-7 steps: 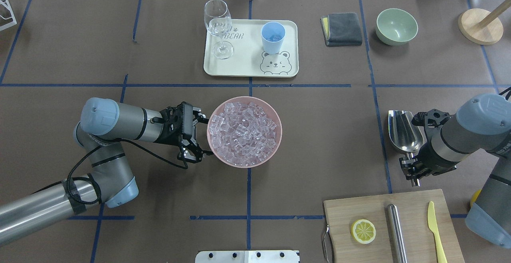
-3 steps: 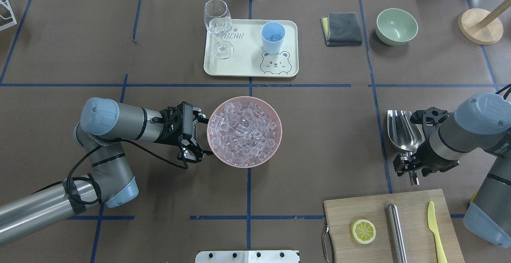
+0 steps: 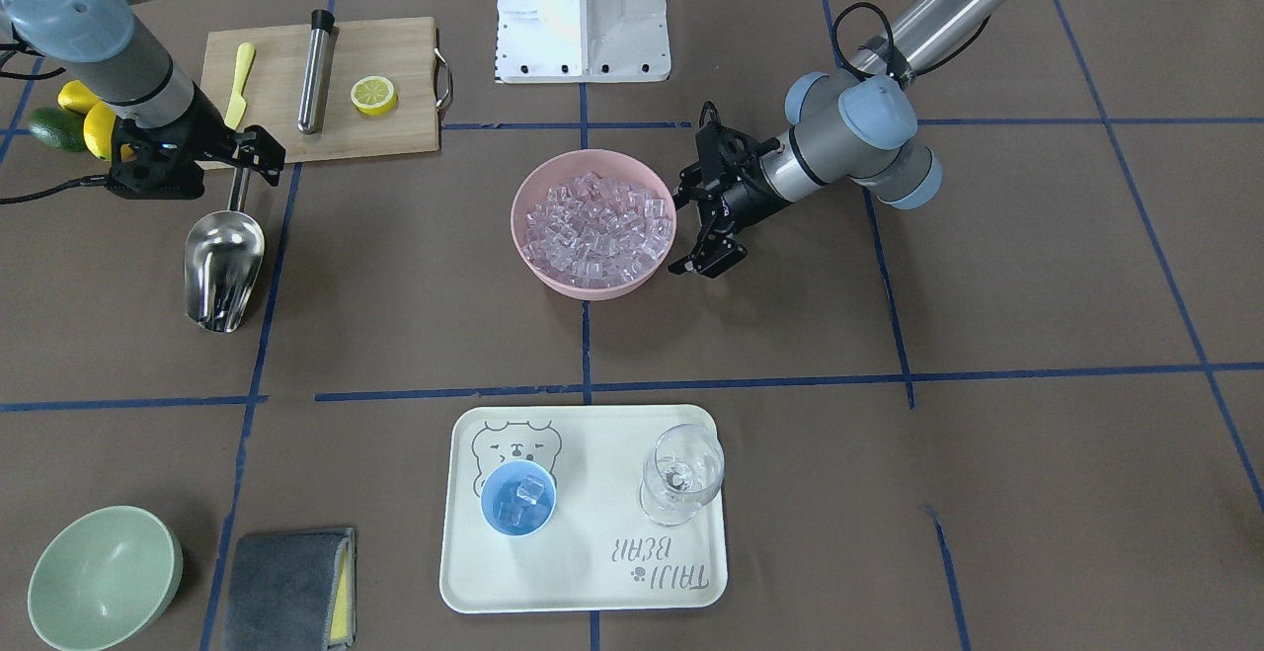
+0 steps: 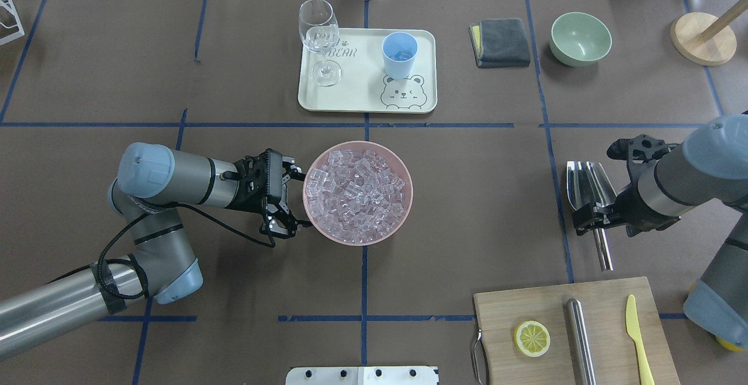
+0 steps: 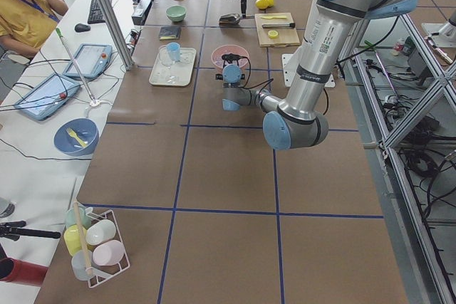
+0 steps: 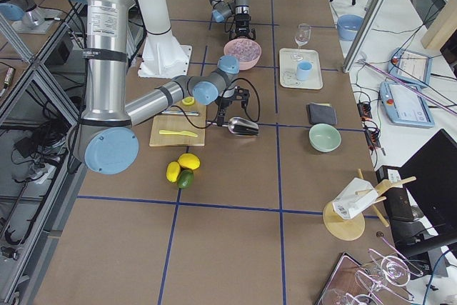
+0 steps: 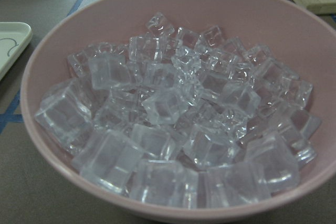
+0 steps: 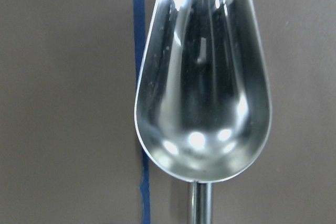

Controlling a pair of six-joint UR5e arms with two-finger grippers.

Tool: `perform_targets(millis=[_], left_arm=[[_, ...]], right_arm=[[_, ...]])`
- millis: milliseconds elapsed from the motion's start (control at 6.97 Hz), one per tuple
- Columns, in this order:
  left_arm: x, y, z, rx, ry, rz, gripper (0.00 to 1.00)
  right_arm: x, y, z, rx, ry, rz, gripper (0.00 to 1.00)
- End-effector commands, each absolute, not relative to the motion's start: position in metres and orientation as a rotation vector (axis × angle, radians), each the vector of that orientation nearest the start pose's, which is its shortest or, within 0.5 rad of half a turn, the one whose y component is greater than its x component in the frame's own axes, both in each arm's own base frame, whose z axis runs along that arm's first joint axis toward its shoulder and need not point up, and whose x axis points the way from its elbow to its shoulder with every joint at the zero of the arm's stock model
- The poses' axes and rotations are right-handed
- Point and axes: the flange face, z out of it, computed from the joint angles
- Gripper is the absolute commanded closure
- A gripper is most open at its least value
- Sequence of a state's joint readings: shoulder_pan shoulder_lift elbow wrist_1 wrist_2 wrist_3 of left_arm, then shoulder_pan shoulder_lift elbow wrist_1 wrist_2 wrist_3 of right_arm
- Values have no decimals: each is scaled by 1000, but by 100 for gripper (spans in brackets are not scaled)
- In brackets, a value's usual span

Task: Put ice in cup with scoop
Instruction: 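Lower the scoop onto the table, open the right gripper and withdraw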

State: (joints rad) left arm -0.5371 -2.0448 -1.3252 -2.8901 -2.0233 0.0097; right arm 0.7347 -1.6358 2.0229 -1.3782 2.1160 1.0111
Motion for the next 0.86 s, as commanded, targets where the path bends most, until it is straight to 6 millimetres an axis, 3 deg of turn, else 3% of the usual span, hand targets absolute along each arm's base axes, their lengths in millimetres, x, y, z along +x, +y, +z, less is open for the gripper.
perform_targets(millis=[0,143,287,430,574,717], left_arm=[[526,-419,353,1233,1134,1152,0],[524,-420,355,1232,1133,1151,0],[522,-421,356,1232,1130,1148,0],[520,-421,358,1232,1127,1149,0],[517,-419,366,1222,1125,1150,0],[515,-421,366,1221,1123,1149,0]], right_arm=[[-228,-411,461,48,-767,-78,0],[-196,-424,474,80,-730,-119,0],[-147,-437,485,107,-700,-166,0],[-94,-436,505,117,-697,-216,0],[-41,-425,528,134,-697,-249,0],[7,-401,560,146,-675,-299,0]])
